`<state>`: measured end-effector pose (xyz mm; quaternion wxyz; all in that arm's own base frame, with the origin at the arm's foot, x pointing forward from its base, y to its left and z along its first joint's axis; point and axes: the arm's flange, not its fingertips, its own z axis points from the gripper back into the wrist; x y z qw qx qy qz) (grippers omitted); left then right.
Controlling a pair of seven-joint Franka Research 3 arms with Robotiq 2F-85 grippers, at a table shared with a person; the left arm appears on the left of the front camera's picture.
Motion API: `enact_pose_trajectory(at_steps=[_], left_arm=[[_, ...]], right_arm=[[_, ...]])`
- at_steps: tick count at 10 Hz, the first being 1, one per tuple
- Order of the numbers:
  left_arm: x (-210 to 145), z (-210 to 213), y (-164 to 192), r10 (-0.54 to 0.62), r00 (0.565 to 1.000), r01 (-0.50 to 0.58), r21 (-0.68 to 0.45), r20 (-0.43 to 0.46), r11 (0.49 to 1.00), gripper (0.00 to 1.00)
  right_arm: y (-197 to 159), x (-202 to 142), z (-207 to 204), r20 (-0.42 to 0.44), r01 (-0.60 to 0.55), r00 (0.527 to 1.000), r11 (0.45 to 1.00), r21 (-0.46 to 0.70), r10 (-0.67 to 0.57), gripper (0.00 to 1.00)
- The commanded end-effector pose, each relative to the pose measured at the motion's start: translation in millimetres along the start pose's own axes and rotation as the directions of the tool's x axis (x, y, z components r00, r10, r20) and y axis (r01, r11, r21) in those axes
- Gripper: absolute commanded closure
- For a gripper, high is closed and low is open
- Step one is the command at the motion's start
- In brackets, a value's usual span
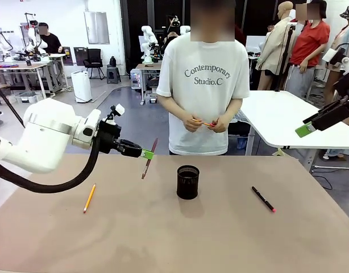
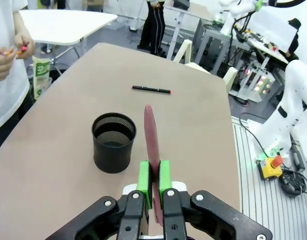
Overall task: Place the pens into the pen holder.
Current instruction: Pick up a writing instrument from the table and place it into the Pen holder.
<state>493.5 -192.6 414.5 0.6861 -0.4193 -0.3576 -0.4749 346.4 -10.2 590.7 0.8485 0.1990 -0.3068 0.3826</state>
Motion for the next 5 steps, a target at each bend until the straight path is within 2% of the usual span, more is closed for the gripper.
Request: enact_pose_trajectory(at_steps=[1, 3, 5], left_arm=[[-4, 25, -1, -0.055, 0.994, 0.059, -0.037, 0.090, 0.998, 1.00], [-3, 44, -7, -0.097, 0.987, 0.095, 0.024, 0.127, 0.995, 1.00], [1, 70, -12, -0.121, 0.986, 0.116, 0.046, 0.112, 0.992, 1.00]], right_arm=[[-1, 1, 0, 0.023, -0.007, 1.000, 1.000, 0.016, 0.006, 0.00], [-1, 1, 0, 0.023, -0.007, 1.000, 1.000, 0.016, 0.006, 0.00], [-1, 1, 0, 0.023, -0.007, 1.000, 1.000, 0.016, 0.006, 0.00]])
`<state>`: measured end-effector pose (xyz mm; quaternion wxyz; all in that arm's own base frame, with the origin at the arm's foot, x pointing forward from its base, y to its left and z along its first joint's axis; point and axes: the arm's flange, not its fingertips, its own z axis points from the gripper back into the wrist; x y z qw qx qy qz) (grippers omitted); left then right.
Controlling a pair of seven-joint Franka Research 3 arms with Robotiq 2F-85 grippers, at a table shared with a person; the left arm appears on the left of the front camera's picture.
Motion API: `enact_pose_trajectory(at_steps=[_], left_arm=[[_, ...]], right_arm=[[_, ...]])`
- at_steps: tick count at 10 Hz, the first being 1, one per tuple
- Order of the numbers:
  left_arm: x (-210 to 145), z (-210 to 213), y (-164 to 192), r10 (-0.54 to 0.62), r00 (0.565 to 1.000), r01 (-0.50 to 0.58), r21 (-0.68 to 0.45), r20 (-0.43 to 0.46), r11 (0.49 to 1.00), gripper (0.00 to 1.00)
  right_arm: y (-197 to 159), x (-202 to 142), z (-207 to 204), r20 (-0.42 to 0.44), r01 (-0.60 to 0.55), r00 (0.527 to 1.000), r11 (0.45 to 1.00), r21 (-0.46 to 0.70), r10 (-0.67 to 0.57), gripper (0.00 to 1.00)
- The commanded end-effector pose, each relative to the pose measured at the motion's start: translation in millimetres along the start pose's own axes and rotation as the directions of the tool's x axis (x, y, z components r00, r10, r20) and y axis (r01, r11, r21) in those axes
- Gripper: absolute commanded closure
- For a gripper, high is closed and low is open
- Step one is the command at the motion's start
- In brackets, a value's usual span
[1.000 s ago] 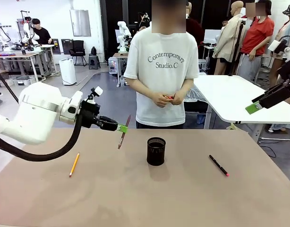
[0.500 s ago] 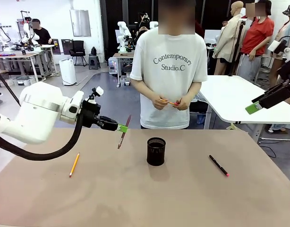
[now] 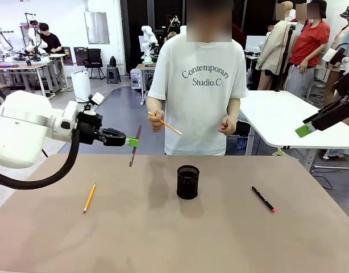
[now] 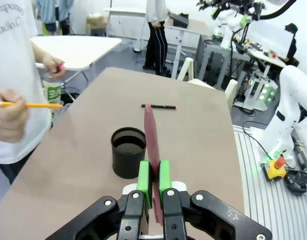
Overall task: Place the pens into the pen holder.
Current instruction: Pick up a writing instrument from the table and place it into the Pen holder.
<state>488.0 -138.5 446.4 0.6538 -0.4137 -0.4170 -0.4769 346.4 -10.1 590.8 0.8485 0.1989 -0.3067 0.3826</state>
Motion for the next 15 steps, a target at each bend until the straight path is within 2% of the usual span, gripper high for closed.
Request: enact_pose_trajectory(at_steps=[1, 3, 9, 11, 15], left_arm=[[-5, 16, -12, -0.044, 0.999, 0.044, 0.017, 0.004, 0.999, 1.00], [-1, 35, -17, -0.078, 0.997, 0.078, 0.026, 0.015, 0.997, 1.00], [5, 97, -27, -0.073, 0.997, 0.071, 0.099, 0.016, 0.993, 1.00], [4, 108, -25, -0.067, 0.997, 0.062, 0.102, 0.046, 0.993, 1.00], [6, 129, -32, -0.086, 0.995, 0.078, 0.152, 0.051, 0.985, 1.00]], right_arm=[[-1, 1, 0, 0.023, -0.007, 1.000, 1.000, 0.016, 0.006, 0.00], [-1, 1, 0, 0.023, -0.007, 1.000, 1.000, 0.016, 0.006, 0.00], [-1, 1, 0, 0.023, -0.007, 1.000, 1.000, 0.016, 0.006, 0.00], [-1, 1, 0, 0.023, -0.007, 1.000, 1.000, 0.016, 0.006, 0.00], [-1, 1, 0, 0.023, -0.007, 1.000, 1.000, 0.016, 0.006, 0.00]])
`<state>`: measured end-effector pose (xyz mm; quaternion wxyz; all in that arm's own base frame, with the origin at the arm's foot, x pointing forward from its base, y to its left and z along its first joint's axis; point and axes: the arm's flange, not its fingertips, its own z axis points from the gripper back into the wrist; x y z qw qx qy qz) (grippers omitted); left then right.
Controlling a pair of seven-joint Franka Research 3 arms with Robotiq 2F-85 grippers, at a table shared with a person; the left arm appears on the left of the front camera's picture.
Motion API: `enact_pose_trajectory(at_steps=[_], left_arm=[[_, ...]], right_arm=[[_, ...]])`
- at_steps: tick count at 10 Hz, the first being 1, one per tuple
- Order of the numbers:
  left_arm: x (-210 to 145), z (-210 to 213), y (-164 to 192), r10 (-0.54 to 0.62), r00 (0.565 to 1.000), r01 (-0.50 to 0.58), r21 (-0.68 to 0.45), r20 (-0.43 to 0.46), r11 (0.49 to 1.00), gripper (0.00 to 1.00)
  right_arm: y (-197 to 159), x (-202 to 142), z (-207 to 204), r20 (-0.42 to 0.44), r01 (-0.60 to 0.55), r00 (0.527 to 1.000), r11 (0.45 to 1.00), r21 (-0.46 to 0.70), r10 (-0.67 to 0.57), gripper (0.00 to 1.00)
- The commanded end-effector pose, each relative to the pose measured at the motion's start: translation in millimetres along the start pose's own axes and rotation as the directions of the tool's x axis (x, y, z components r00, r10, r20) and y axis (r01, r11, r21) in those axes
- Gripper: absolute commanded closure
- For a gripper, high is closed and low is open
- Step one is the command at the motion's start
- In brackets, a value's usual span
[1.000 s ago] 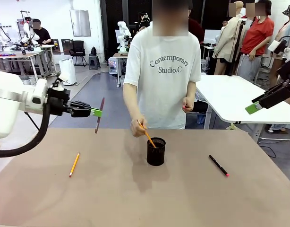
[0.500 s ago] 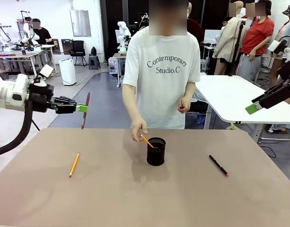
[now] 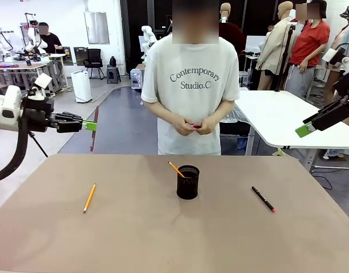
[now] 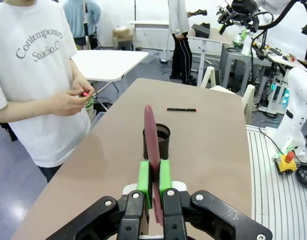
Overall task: Place the pens into the pen holder.
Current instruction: Pick up a writing instrument from the table and place it into the Pen holder.
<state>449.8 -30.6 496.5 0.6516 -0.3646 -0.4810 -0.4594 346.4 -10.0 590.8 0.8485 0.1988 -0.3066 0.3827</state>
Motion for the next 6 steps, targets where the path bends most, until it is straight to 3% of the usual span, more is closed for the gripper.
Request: enact_pose_trajectory(at_steps=[1, 6], left_arm=[[-1.4, 16.8, -11.2, -0.011, 1.000, 0.010, 0.034, 0.010, 0.999, 1.00], [3.3, 19.1, -6.3, -0.011, 1.000, 0.010, 0.042, 0.007, 0.999, 1.00]], right_arm=[[-1.1, 1.4, -0.1, 0.023, -0.007, 1.000, 1.000, 0.016, 0.006, 0.00], [-1.1, 1.4, -0.1, 0.023, -0.007, 1.000, 1.000, 0.016, 0.006, 0.00]])
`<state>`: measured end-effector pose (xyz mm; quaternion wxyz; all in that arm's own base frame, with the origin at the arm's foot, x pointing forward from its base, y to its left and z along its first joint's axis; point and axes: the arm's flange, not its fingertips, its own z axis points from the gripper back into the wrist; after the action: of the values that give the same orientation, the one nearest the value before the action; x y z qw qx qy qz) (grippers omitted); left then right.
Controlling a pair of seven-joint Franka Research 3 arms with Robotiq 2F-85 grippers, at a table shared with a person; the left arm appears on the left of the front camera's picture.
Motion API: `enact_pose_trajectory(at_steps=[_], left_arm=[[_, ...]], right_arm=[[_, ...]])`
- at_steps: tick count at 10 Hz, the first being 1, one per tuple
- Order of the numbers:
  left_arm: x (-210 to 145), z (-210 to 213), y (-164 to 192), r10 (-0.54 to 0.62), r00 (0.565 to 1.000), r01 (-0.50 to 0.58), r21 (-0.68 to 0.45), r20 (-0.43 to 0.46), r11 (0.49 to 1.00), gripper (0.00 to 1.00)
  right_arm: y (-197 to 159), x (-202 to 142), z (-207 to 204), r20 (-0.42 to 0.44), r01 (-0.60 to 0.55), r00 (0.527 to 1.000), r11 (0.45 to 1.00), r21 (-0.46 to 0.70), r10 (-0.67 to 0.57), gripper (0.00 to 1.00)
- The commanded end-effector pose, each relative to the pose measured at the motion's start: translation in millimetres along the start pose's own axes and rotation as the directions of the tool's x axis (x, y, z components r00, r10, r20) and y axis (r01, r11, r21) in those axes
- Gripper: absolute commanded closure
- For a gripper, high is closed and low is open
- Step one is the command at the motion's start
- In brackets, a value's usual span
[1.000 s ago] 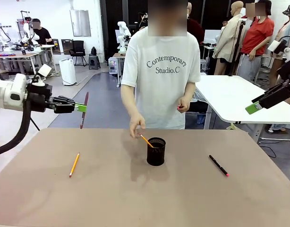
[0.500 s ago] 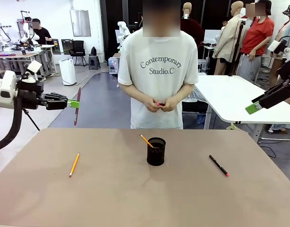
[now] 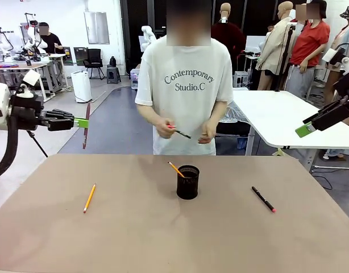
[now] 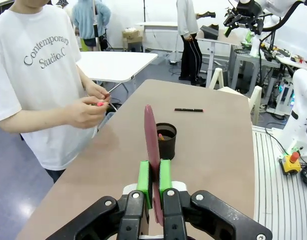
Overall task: Place the pens into the pen holder.
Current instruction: Pick up a writing instrument from the table and place it into the Pen holder.
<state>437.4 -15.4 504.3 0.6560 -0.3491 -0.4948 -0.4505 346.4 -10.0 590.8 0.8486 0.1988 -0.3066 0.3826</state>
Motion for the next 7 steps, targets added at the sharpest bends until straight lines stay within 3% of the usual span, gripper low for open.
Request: enact_pose_trajectory(at_steps=[1, 7], left_arm=[[1.0, -0.7, 1.0, -0.001, 1.000, 0.001, -0.003, 0.001, 1.000, 1.00], [1.0, -0.7, 1.0, -0.001, 1.000, 0.001, -0.003, 0.001, 1.000, 1.00]], right_arm=[[-1.1, 1.4, -0.1, 0.023, -0.007, 1.000, 1.000, 0.016, 0.006, 0.00], [-1.1, 1.4, -0.1, 0.023, -0.007, 1.000, 1.000, 0.016, 0.006, 0.00]])
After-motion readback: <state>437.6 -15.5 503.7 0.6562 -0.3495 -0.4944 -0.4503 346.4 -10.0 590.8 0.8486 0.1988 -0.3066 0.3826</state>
